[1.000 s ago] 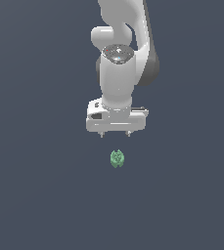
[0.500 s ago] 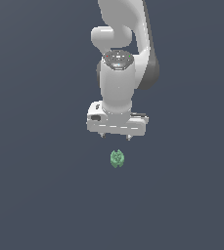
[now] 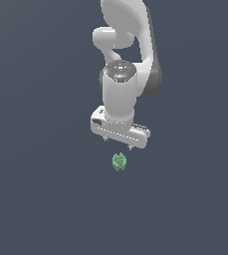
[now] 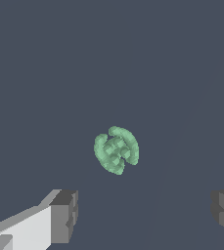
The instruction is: Pick up the object and move it to a goal position.
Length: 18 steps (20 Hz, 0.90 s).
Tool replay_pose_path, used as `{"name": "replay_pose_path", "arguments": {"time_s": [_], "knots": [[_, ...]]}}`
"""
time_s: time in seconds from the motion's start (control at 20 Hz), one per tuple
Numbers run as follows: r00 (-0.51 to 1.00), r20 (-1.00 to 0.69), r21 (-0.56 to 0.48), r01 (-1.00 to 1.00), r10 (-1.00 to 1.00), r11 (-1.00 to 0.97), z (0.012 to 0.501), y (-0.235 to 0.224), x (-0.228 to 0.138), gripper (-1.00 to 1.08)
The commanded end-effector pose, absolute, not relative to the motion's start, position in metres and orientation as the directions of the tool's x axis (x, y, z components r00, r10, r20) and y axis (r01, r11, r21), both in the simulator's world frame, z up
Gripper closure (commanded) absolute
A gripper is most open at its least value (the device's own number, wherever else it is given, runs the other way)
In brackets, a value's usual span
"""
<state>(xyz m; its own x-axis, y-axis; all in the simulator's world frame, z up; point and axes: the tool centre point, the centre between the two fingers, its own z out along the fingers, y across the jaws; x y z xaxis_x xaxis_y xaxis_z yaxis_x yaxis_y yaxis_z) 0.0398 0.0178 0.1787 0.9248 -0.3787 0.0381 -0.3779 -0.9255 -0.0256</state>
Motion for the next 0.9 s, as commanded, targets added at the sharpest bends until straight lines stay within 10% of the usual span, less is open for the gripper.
{"name": "replay_pose_path", "arguments": {"time_s": [0.0, 0.85], "knots": [[0.896, 0.032, -0.027, -0.442, -0.443, -0.897, 0.174, 0.018, 0.041, -0.92], [0.605, 0.003, -0.020, -0.796, -0.797, -0.604, 0.146, 0.022, 0.051, -0.92]]}}
